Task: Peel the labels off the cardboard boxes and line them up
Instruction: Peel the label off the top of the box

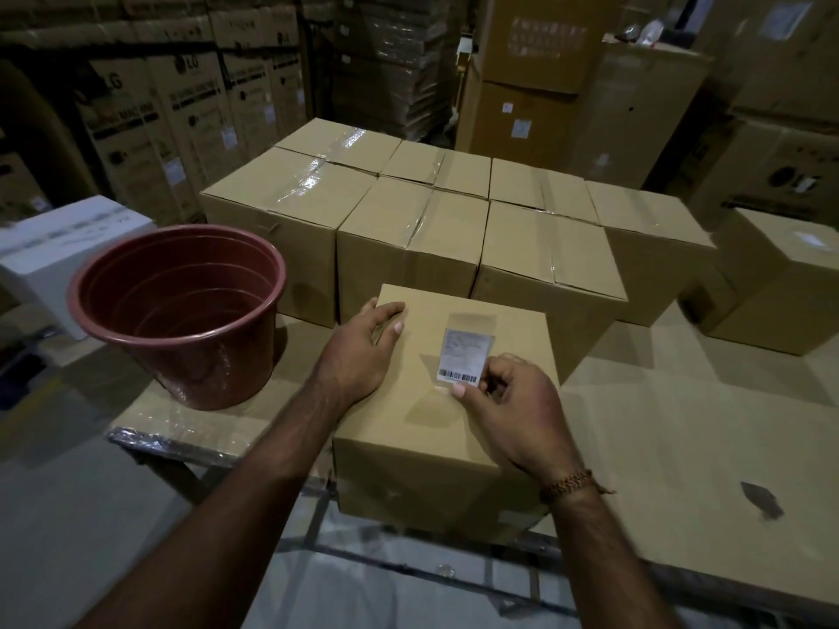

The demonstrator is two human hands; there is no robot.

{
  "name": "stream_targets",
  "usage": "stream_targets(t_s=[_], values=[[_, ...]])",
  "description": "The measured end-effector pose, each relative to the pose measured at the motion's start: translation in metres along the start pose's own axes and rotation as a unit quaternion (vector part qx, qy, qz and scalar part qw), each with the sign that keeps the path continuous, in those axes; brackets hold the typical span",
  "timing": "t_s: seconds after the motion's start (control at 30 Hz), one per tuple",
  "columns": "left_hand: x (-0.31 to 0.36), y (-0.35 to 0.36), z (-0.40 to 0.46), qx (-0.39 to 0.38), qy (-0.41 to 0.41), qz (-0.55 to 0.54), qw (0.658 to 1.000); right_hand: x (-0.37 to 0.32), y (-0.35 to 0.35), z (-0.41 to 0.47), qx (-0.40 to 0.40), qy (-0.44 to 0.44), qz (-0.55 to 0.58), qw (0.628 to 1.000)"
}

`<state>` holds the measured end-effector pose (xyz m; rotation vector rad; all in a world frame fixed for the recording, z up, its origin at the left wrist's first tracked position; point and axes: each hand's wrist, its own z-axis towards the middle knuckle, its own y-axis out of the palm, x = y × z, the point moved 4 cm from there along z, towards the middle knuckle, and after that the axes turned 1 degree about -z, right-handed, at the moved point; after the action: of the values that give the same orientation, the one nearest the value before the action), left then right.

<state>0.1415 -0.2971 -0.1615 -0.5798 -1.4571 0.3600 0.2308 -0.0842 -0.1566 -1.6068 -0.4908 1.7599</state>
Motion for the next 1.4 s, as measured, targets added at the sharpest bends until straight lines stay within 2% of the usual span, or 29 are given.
stream_targets(t_s=[0.5, 0.73, 1.07, 1.4], values=[[0.000, 0.001, 0.002, 0.001, 0.000, 0.004, 1.000, 0.001, 0.000, 0.000, -0.032, -0.015, 0.055, 0.998], [-0.002, 0.001, 0.003, 0.011, 0.007, 0.002, 1.000, 0.001, -0.002, -0.001, -0.023, 0.013, 0.201, 0.979], [-0.001, 0.001, -0.001, 0.048, 0.004, 0.021, 0.999, -0.007, -0.009, -0.005, 0.006, 0.014, 0.274, 0.962], [0.012, -0.003, -0.004, 0.094, 0.079, 0.130, 0.984, -0.022, -0.015, 0.000, -0.050, -0.018, 0.302, 0.952]])
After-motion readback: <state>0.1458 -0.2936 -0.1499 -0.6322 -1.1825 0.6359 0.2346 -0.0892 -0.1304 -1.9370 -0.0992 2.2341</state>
